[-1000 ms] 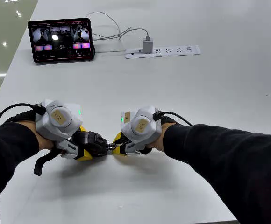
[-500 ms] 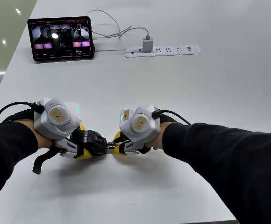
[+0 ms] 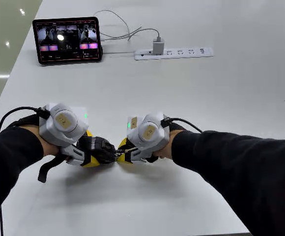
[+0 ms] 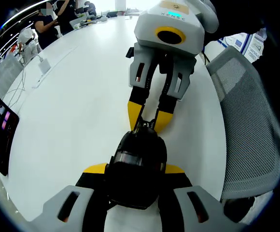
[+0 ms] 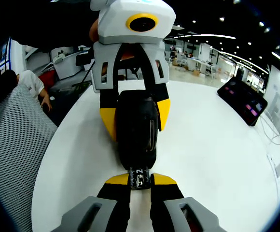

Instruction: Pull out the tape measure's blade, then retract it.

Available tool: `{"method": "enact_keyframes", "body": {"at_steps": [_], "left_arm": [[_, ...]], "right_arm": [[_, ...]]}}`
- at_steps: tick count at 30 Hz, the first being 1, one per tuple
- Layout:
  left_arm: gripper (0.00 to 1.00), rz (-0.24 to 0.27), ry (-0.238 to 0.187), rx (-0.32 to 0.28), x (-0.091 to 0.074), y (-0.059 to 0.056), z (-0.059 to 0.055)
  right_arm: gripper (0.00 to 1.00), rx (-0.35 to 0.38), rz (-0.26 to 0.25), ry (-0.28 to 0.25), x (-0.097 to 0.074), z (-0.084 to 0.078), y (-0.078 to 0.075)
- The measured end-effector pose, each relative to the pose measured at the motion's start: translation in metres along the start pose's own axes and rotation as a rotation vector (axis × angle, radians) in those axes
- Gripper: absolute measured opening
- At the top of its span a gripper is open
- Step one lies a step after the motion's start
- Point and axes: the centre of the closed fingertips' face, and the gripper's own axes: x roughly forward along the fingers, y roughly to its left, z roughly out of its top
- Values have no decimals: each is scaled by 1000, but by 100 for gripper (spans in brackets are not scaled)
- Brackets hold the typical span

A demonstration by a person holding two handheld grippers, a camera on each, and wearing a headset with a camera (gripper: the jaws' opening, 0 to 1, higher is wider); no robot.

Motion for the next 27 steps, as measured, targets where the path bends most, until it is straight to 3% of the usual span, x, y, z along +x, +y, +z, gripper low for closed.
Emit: {"method": "enact_keyframes", "body": {"at_steps": [5, 27], "left_arm": [[34, 1, 1, 1, 0, 0, 0], [34, 1, -4, -10, 0, 0, 1]], "right_arm": [[10, -22, 9, 0, -1, -1, 2], [10, 2, 5, 15, -12, -12, -2]]}}
